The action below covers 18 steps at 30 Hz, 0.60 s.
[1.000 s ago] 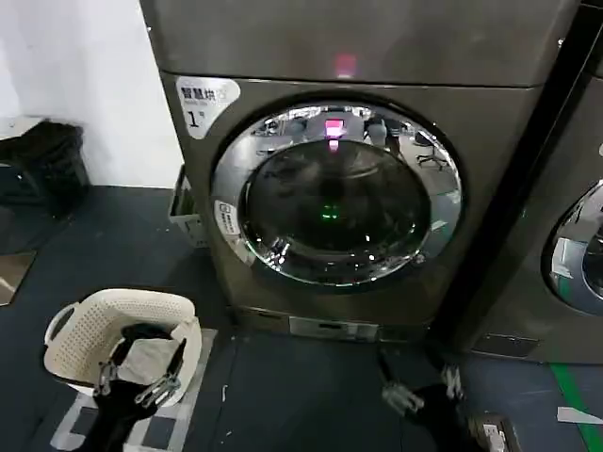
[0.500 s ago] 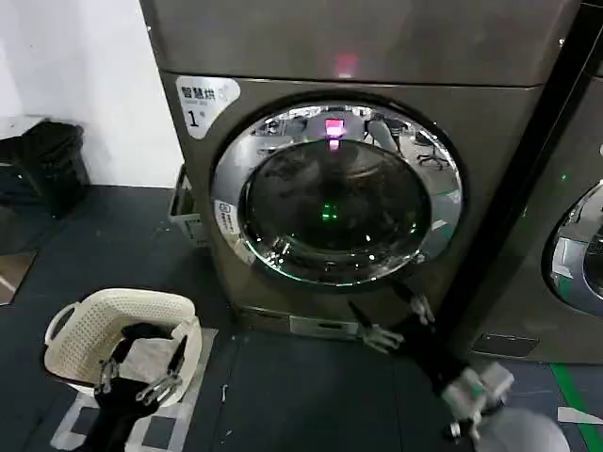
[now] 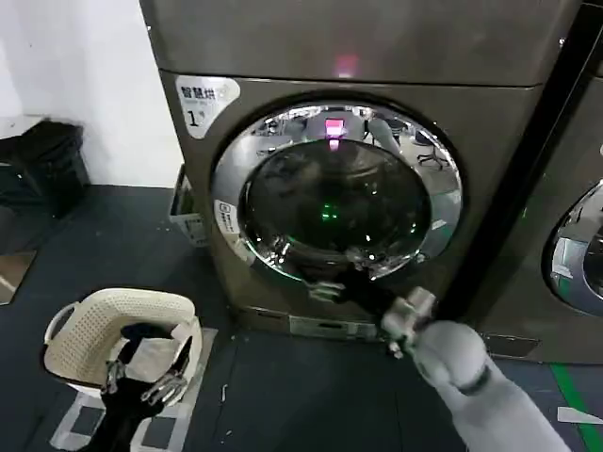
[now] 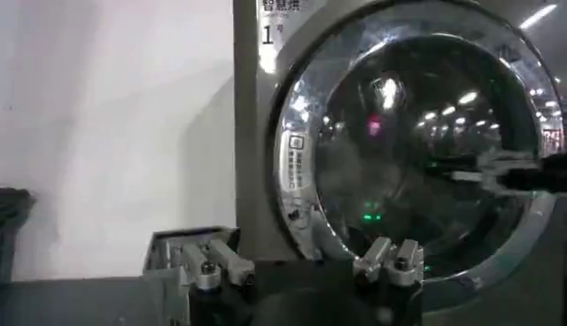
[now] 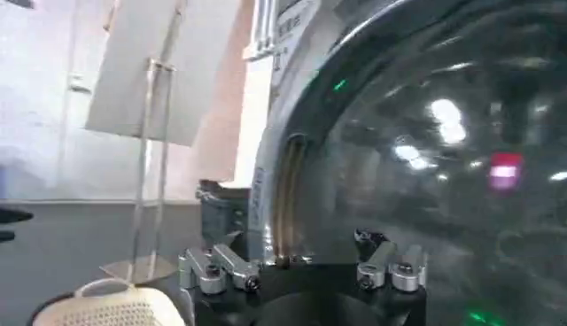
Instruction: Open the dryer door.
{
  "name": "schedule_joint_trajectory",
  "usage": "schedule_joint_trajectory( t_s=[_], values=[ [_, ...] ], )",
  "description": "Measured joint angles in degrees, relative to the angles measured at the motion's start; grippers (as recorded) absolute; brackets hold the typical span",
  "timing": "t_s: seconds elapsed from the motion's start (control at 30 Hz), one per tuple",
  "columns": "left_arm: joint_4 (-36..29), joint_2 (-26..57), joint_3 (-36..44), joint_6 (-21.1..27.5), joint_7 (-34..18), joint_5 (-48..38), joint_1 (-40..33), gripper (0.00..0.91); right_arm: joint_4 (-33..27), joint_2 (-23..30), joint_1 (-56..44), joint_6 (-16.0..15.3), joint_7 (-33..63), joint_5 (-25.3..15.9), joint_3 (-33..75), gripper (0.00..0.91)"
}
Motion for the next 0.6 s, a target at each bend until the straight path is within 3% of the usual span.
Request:
schedule_joint_trajectory(
  t_s=[0.6],
  values=[
    [-1.0, -0.8, 0.4, 0.2, 1.4, 1.0, 0.9, 0.907, -13.3, 9.5, 12.5, -0.1, -0.8, -4.5, -9.1, 0.907]
  ],
)
